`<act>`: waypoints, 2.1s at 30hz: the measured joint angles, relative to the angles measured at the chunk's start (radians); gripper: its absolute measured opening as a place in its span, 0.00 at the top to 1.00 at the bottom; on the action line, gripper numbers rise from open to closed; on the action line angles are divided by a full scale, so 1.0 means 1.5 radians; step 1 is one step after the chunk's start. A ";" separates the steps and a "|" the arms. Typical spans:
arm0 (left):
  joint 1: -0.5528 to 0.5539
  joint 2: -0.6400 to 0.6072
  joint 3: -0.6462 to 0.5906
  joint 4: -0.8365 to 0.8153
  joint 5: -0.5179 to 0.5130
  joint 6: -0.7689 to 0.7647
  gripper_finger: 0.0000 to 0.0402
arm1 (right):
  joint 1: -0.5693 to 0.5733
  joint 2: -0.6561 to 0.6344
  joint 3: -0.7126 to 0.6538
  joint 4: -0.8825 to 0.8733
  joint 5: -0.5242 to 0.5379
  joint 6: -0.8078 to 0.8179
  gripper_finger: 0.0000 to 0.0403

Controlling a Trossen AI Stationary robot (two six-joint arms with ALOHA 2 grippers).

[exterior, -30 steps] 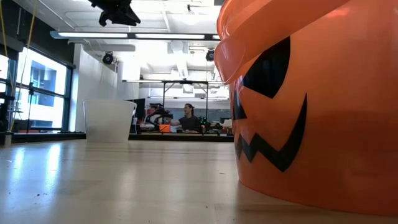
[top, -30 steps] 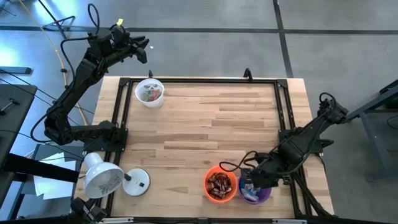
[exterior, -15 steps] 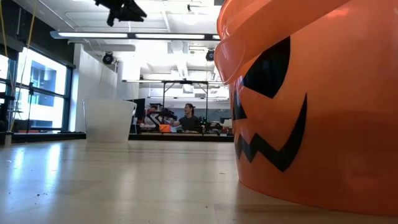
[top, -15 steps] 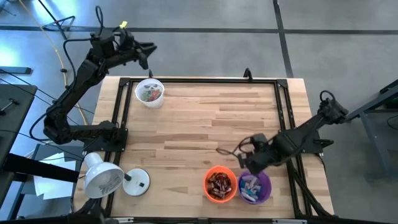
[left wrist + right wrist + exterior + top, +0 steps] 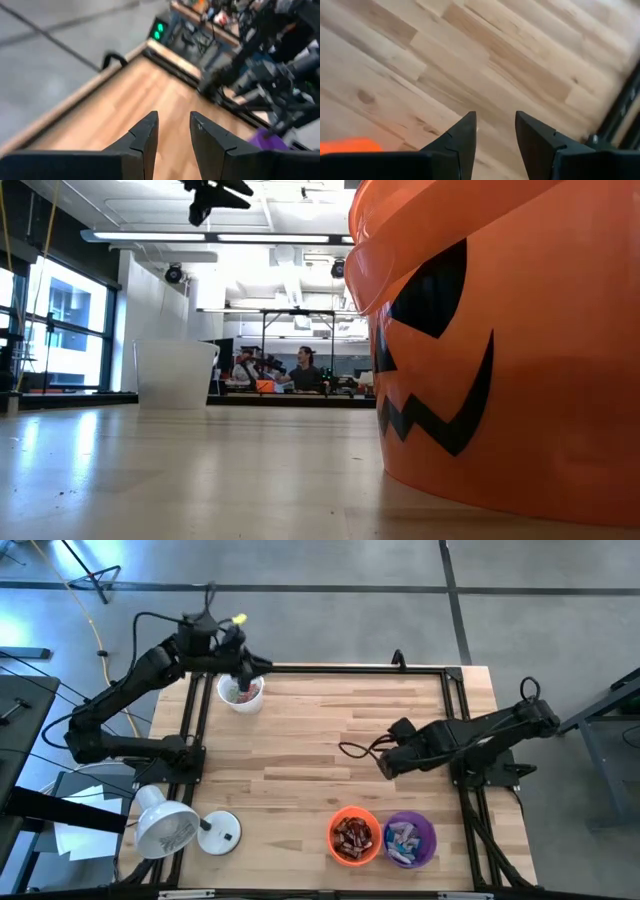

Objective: Organize candy in baskets
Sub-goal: Return to Home Position

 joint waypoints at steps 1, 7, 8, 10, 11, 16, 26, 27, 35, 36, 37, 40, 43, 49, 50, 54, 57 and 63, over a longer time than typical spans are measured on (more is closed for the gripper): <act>-0.018 -0.001 0.000 -0.014 -0.011 -0.014 0.75 | -0.004 -0.002 0.000 0.008 0.002 -0.023 0.68; -0.157 -0.022 0.000 -0.044 -0.118 -0.093 0.75 | -0.007 -0.005 0.000 0.056 0.055 -0.167 0.68; -0.186 -0.025 0.000 -0.045 -0.135 -0.104 0.75 | -0.007 -0.005 0.000 0.061 0.059 -0.190 0.68; -0.249 -0.029 0.000 -0.046 -0.178 -0.120 0.75 | -0.007 -0.004 -0.003 0.070 0.063 -0.232 0.68; -0.279 -0.032 0.000 -0.051 -0.203 -0.125 0.75 | -0.007 -0.004 -0.003 0.070 0.069 -0.252 0.68; -0.432 -0.033 0.000 -0.085 -0.336 -0.173 0.75 | -0.007 -0.006 -0.003 0.069 0.091 -0.333 0.68; -0.708 -0.030 -0.042 -0.090 -0.554 -0.360 0.75 | -0.007 -0.090 -0.003 0.060 0.057 -0.399 0.68; -0.734 -0.028 -0.042 -0.089 -0.582 -0.375 0.75 | -0.007 -0.105 -0.003 0.061 0.055 -0.391 0.68; -0.918 -0.017 -0.042 -0.162 -0.738 -0.436 0.75 | 0.011 -0.180 -0.003 0.085 0.080 -0.332 0.68; -0.932 -0.013 -0.042 -0.182 -0.738 -0.429 0.75 | 0.016 -0.183 -0.003 0.090 0.081 -0.333 0.68; -0.943 -0.008 -0.042 -0.202 -0.738 -0.421 0.75 | 0.022 -0.184 -0.003 0.092 0.081 -0.338 0.68; -0.962 0.002 -0.042 -0.261 -0.746 -0.405 0.75 | 0.045 -0.184 -0.003 0.086 0.082 -0.349 0.68; -0.962 0.007 -0.043 -0.326 -0.762 -0.421 0.75 | 0.069 -0.183 -0.003 0.069 0.096 -0.345 0.68; -0.962 -0.029 -0.136 -0.308 -0.770 -0.439 0.75 | 0.121 -0.201 -0.003 0.020 0.162 -0.264 0.68; -0.962 -0.040 -0.157 -0.292 -0.770 -0.439 0.75 | 0.128 -0.205 -0.003 0.013 0.174 -0.243 0.68; -0.961 -0.093 -0.235 -0.219 -0.768 -0.408 0.75 | 0.147 -0.226 -0.003 -0.002 0.210 -0.177 0.68; -0.961 -0.144 -0.279 -0.161 -0.767 -0.378 0.75 | 0.153 -0.238 -0.003 -0.002 0.221 -0.164 0.68; -0.961 -0.256 -0.361 -0.054 -0.733 -0.268 0.75 | 0.152 -0.258 -0.003 -0.005 0.221 -0.137 0.68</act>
